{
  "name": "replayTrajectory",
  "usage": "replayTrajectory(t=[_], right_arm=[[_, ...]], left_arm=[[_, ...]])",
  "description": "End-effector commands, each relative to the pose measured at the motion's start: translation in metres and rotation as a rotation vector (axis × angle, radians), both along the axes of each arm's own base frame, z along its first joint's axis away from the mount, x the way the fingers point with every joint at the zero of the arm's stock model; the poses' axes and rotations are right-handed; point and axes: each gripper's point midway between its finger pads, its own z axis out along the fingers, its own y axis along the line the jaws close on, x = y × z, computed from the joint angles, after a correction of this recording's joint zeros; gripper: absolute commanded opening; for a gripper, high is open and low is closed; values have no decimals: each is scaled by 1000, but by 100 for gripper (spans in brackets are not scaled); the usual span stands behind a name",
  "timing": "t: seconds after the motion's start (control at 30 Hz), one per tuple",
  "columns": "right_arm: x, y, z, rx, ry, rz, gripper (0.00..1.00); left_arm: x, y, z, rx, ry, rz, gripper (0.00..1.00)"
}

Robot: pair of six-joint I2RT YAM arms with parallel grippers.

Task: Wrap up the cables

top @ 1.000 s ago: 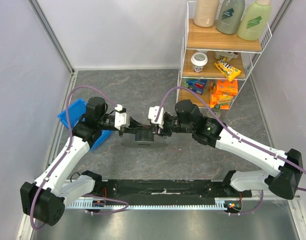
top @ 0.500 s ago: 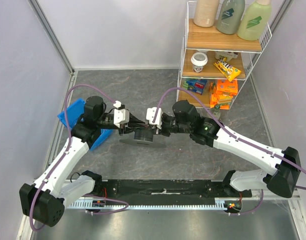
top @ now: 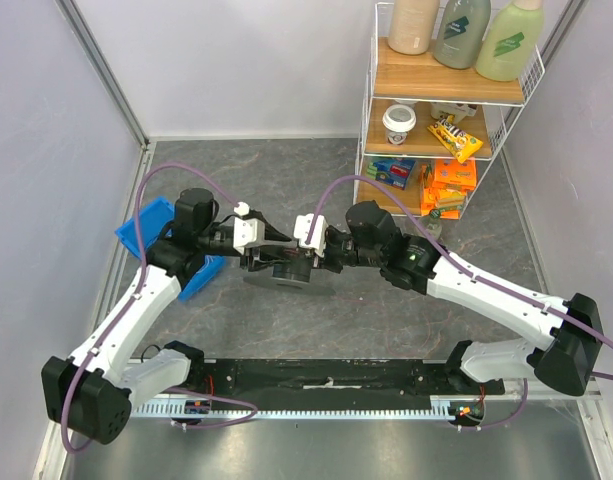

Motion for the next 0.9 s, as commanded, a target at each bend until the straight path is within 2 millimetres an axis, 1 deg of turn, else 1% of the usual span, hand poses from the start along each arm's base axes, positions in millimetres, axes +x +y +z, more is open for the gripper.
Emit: replayTrajectory(t=[0.0, 0.13, 0.2, 0.23, 0.43, 0.47, 0.53, 0.6, 0.63, 0.67, 0.73, 0.8, 0.83, 0.87], right_arm=[[0, 9, 43, 130, -66, 21, 0], [0, 11, 43, 135, -58, 26, 0], [0, 13, 44, 138, -55, 29, 0], [1, 14, 44, 142, -54, 26, 0], [2, 18, 47, 161, -56, 28, 0], [3, 18, 48, 163, -57, 24, 0], [4, 17, 49, 166, -60, 17, 0], [8, 14, 52, 173, -58, -15, 0], [13, 11, 53, 178, -47, -43, 9], [18, 9, 54, 185, -37, -63, 23], [30, 0, 63, 209, -24, -107, 45], [43, -9, 74, 234, -26, -150, 62], [47, -13, 80, 248, -28, -166, 67], [52, -19, 87, 261, -37, -188, 70]], left_arm=[[4, -1, 7, 11, -79, -17, 51], [5, -3, 8, 10, -62, -19, 40], [6, -4, 9, 10, -56, -19, 37], [6, -5, 8, 11, -48, -20, 35], [9, -7, 12, -3, 17, 20, 4], [11, -7, 12, -6, 28, 38, 2], [14, -6, 16, -22, 58, 86, 2], [20, -2, 21, -38, 96, 168, 2], [22, 1, 23, -44, 122, 202, 2], [24, 3, 25, -54, 157, 224, 2], [27, 9, 31, -63, 195, 259, 2], [30, 15, 38, -73, 229, 299, 2], [36, 18, 42, -76, 247, 342, 2], [38, 20, 49, -80, 251, 359, 2]])
